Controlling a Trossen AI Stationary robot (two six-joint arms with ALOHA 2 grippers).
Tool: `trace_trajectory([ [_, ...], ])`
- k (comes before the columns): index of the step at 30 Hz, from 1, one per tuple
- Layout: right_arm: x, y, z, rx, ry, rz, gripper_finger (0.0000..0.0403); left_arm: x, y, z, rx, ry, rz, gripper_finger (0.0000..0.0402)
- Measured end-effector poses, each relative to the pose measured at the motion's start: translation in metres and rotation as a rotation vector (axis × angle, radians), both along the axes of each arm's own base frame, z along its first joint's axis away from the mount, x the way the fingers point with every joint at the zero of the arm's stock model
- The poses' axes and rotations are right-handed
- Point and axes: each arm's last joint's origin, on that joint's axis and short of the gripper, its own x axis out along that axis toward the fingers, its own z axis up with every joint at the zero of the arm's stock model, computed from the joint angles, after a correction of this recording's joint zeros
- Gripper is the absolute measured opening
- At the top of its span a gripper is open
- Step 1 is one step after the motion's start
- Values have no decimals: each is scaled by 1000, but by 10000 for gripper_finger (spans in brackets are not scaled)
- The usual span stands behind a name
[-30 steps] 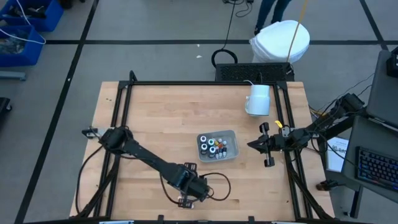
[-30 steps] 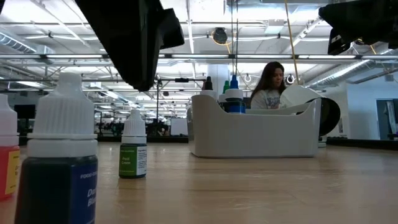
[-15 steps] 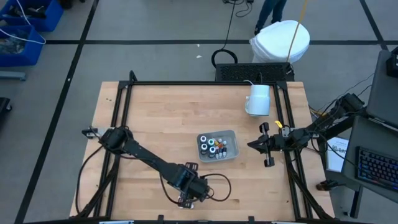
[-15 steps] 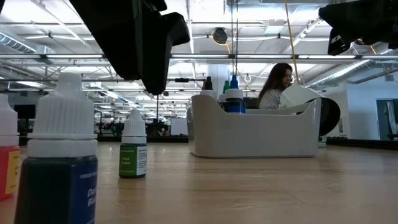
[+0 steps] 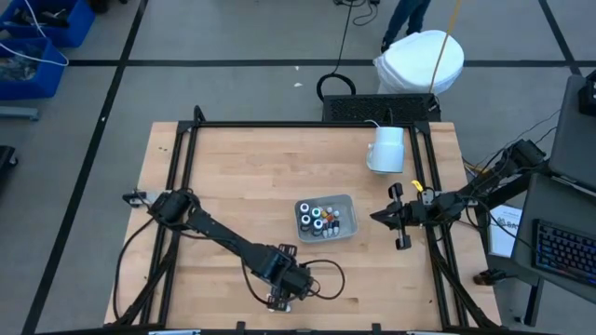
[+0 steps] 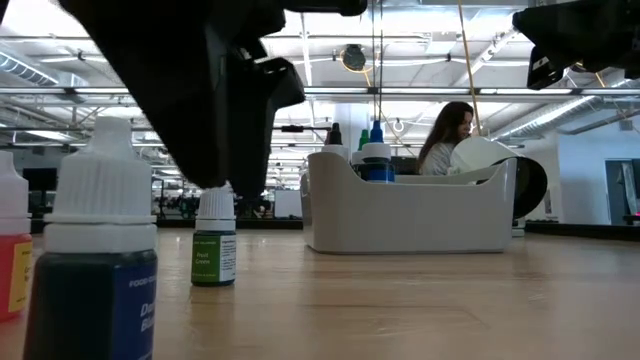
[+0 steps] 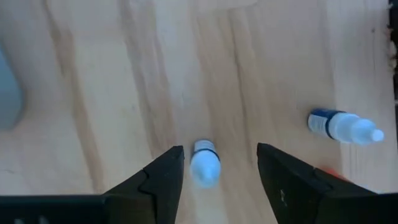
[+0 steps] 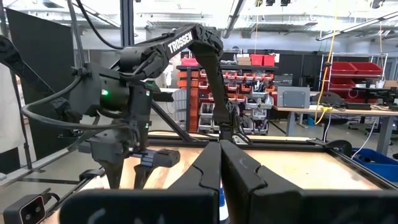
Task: Pick & Place food coloring
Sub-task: Put the small green food coloring into the gray bin
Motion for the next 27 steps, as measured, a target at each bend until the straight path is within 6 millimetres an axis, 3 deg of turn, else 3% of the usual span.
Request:
trace_trajectory([
  [16, 0, 0, 0, -1, 0, 0, 0, -1, 3, -7, 14, 0, -13, 158],
  [27, 0, 0, 0, -1, 0, 0, 0, 0, 2, -10, 25, -23, -84, 154],
])
